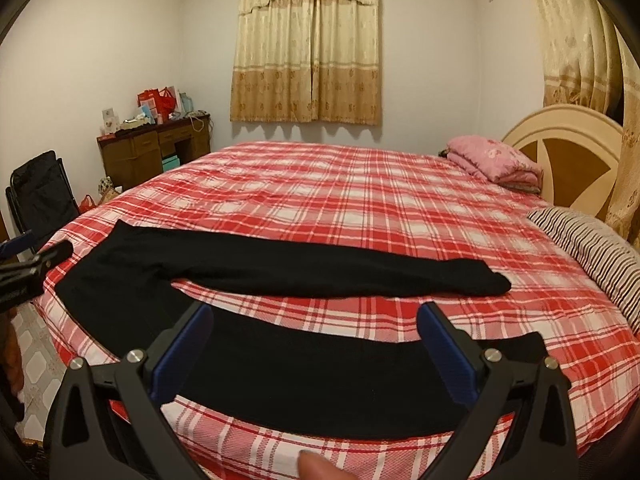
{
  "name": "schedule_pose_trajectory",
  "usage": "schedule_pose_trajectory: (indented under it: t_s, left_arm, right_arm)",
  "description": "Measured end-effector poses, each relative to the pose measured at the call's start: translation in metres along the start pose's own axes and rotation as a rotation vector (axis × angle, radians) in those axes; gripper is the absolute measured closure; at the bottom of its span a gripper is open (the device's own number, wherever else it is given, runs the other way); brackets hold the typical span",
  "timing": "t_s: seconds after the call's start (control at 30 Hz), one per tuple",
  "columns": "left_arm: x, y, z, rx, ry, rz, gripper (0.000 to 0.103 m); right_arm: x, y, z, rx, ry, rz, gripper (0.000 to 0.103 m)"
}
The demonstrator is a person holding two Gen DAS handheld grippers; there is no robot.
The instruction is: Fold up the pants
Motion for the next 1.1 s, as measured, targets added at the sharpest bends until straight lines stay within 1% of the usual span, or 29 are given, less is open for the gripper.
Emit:
schedule_pose_trajectory:
  t_s: [0.1, 0.13, 0.2, 0.27, 0.33, 0.4, 0.47, 0.53, 0.6, 0.67, 0.77, 0.8, 0.83, 0.87, 0.9, 0.93, 1.0, 1.03, 1.1]
  left_arm:
    - [0.045, 0.008, -0.042, -0.033, 0.064, -0.043, 0.001]
    - [0.062, 0.011, -0.056, -0.027, 0.09, -0.058, 0.001]
    - [0.1, 0.018, -0.081, 0.02, 0.133, -0.087, 0.001]
    - [0.135, 0.022, -0.097, 0.065, 0.143, -0.13, 0.001]
    - [0.166, 0.024, -0.114, 0.075, 0.146, -0.15, 0.001]
    - [0.196, 0.025, -0.123, 0.077, 0.115, -0.172, 0.001]
    - [0.22, 0.027, -0.127, 0.078, 0.108, -0.195, 0.001]
    - [0.242, 0.029, -0.126, 0.095, 0.077, -0.215, 0.001]
    - [0.267, 0.029, -0.121, 0.118, 0.065, -0.239, 0.001]
    - [0.291, 0.028, -0.119, 0.126, 0.038, -0.286, 0.001]
    - [0.308, 0.026, -0.122, 0.12, 0.027, -0.311, 0.004]
    - [0.315, 0.025, -0.124, 0.113, 0.007, -0.329, 0.012]
    - [0.322, 0.023, -0.121, 0.107, -0.012, -0.351, 0.026]
    - [0.328, 0.019, -0.121, 0.103, -0.042, -0.382, 0.034]
    - [0.332, 0.016, -0.119, 0.102, -0.074, -0.406, 0.05]
    - [0.334, 0.013, -0.117, 0.097, -0.094, -0.418, 0.059]
    - [0.334, 0.011, -0.117, 0.087, -0.108, -0.416, 0.063]
    - [0.334, 0.011, -0.116, 0.089, -0.116, -0.413, 0.067]
    - [0.334, 0.011, -0.116, 0.084, -0.119, -0.409, 0.069]
  right_arm:
    - [0.01, -0.002, 0.007, -0.005, 0.017, -0.008, 0.0]
    - [0.015, -0.004, 0.008, -0.007, 0.02, -0.019, 0.0]
    - [0.03, -0.01, 0.014, -0.003, 0.028, -0.053, 0.0]
    - [0.042, -0.018, 0.018, 0.016, 0.039, -0.083, 0.0]
    - [0.054, -0.025, 0.025, 0.047, 0.047, -0.109, 0.0]
    - [0.065, -0.033, 0.034, 0.081, 0.049, -0.129, 0.0]
    - [0.071, -0.038, 0.038, 0.102, 0.044, -0.139, 0.001]
    - [0.076, -0.039, 0.047, 0.119, 0.021, -0.15, 0.005]
    - [0.08, -0.038, 0.059, 0.138, 0.009, -0.159, 0.008]
    - [0.086, -0.035, 0.072, 0.161, -0.023, -0.173, 0.009]
    - [0.091, -0.03, 0.088, 0.18, -0.077, -0.184, 0.01]
    - [0.092, -0.028, 0.092, 0.184, -0.09, -0.184, 0.01]
    - [0.093, -0.025, 0.097, 0.186, -0.102, -0.184, 0.01]
    - [0.094, -0.023, 0.101, 0.185, -0.113, -0.182, 0.011]
    - [0.095, -0.02, 0.103, 0.181, -0.122, -0.18, 0.013]
    - [0.096, -0.017, 0.104, 0.175, -0.125, -0.18, 0.015]
    - [0.1, -0.01, 0.107, 0.162, -0.123, -0.186, 0.02]
    - [0.104, -0.005, 0.11, 0.161, -0.119, -0.19, 0.021]
    - [0.108, 0.003, 0.118, 0.176, -0.11, -0.194, 0.027]
Point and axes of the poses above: each gripper's, at about its wrist camera, not at the fingertips, and x roughly the way its jaws point, z to its right, y to its top, the point moved 3 cm from there along x, roughly the way its jaws point, and after that the axes turned 2 degrees about -z, right-handed, at the moved point
